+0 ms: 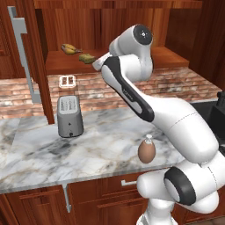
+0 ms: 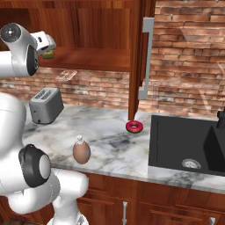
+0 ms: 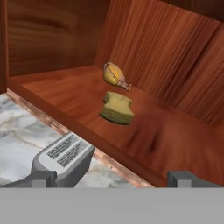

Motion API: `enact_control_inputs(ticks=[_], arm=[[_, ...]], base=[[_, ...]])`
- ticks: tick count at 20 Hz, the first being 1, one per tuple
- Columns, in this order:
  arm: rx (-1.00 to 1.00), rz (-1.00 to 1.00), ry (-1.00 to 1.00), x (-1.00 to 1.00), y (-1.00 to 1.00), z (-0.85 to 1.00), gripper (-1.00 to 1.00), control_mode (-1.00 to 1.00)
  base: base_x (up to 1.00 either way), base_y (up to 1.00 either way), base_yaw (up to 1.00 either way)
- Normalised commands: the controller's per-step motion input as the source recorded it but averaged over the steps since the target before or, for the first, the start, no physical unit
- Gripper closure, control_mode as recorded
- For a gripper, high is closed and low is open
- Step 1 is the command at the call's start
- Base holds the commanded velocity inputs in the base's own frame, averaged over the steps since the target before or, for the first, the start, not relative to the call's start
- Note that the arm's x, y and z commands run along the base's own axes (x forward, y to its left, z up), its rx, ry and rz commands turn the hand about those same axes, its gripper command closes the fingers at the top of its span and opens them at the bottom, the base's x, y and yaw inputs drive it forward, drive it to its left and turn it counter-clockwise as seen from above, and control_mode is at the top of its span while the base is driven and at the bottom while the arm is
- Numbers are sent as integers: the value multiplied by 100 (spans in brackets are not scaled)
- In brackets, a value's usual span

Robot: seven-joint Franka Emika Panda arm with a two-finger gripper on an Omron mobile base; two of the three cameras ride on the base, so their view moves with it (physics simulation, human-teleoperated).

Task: Pick the sponge and soap dispenser from the cabinet and place them on the counter.

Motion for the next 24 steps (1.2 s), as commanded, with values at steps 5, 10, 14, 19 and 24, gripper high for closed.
enact_control_inputs(ticks=[5, 10, 14, 19, 24], arm=[[6, 0, -4, 15, 1, 0, -100, -100], [7, 0, 6, 17, 0, 0, -100, -100], [7, 0, 15, 21, 0, 0, -100, -100], [4, 0, 10, 26, 12, 0, -100, -100], [0, 0, 2, 17, 20, 2, -100, -100]], base=[[0, 0, 0], [0, 0, 0], [0, 0, 0], [0, 0, 0], [0, 0, 0]])
